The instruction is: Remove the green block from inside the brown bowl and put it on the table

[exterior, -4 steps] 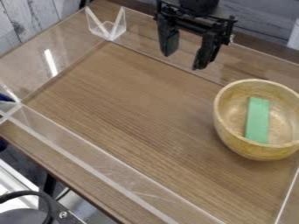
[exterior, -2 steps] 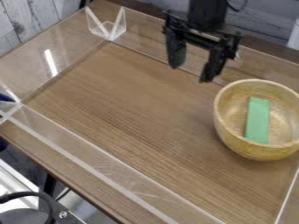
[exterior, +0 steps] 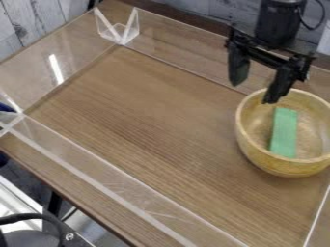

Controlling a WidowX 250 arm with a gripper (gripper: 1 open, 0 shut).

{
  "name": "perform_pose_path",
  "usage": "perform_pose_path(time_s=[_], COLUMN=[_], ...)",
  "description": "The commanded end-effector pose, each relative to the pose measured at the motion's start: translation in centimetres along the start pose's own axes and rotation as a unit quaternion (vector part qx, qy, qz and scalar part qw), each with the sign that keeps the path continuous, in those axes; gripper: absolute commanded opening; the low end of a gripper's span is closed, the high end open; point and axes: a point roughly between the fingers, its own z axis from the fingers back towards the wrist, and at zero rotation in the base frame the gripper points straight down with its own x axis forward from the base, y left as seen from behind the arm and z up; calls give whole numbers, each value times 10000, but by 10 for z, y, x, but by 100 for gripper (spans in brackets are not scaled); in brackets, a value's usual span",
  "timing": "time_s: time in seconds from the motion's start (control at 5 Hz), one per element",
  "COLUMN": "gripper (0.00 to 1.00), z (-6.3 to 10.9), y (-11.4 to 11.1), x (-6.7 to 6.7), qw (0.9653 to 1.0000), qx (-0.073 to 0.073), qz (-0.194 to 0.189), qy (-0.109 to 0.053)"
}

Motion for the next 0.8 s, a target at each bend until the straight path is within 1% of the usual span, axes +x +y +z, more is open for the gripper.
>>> perform_pose_path(time_s=[0.0,0.4,0.6], gripper=[100,100,100], z=[17,7,3], y=[-10,-20,-23], x=[18,30,34], qw=[9992,9990,9990], qx=[-25,-56,-72], qz=[-147,-303,-341], qy=[-375,-318,-283])
